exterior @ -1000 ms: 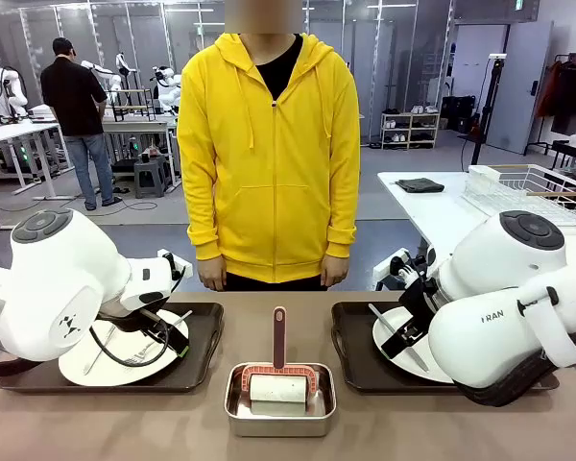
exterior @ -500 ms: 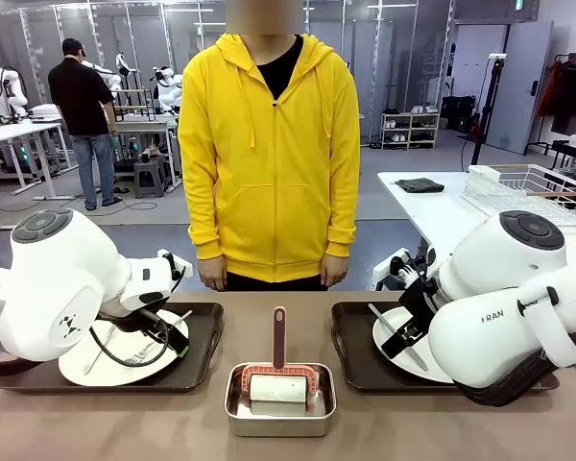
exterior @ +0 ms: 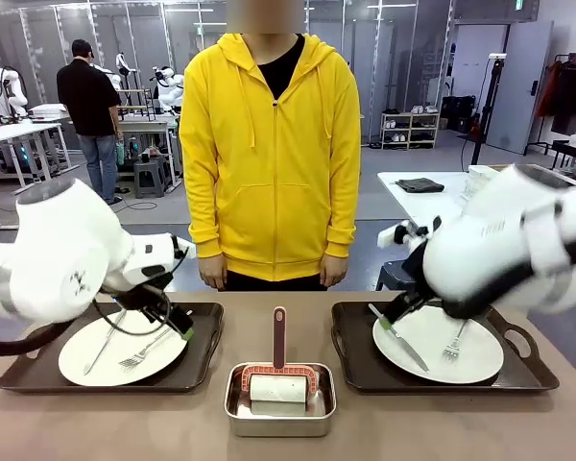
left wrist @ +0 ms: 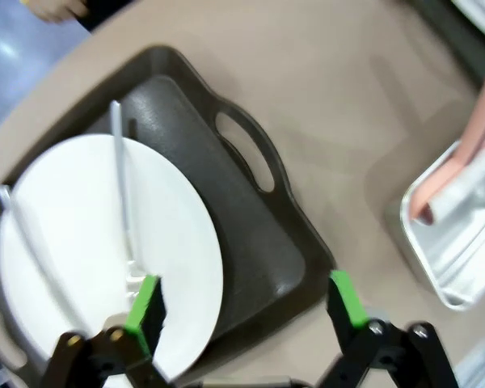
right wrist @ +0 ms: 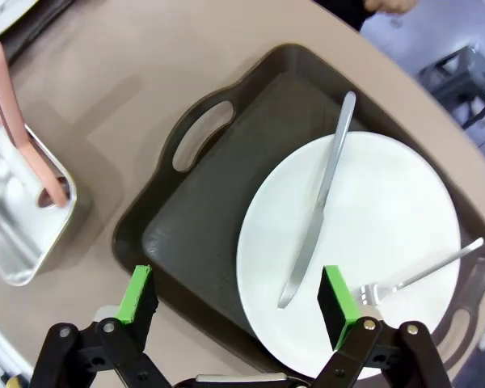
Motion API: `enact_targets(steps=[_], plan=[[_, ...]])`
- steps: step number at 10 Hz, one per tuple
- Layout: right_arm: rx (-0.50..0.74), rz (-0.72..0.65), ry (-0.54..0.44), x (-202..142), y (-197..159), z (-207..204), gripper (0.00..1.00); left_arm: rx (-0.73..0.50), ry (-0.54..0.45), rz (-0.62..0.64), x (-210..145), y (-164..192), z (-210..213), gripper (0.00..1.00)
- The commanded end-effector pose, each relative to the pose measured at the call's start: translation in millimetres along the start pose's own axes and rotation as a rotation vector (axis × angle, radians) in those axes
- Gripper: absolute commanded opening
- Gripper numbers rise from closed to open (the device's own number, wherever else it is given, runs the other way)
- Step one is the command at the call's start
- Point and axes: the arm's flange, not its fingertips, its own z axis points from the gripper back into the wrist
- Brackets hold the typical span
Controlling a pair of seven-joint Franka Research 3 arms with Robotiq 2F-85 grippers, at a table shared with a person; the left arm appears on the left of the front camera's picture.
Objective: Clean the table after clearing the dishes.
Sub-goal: When the left (or right) Handle tray is removed, use the left hand (or right hand) to clean the left (or right) side of the table with the Lint Roller.
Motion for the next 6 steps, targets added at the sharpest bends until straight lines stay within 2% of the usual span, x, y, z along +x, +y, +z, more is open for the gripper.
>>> enact_targets(steps=[1,2,3,4,6], plan=[[0.174,-0.064,0.044,18,-55,19,1.0,-0.151,0.042,0.046,8,38,19,1.0],[0.279,-0.107,0.036,7,-17,-6,1.0,-0.272,0.02,0.067,10,53,25,1.0],[0.398,-0.157,0.042,9,-24,4,1.0,-0.42,0.0,0.076,10,69,33,1.0],[0.518,-0.224,0.026,1,-13,-1,1.0,-0.576,-0.018,0.109,7,83,41,1.0],[0.736,-0.316,-0.044,-16,-47,9,1.0,-0.81,-0.091,0.206,-10,113,50,1.0]])
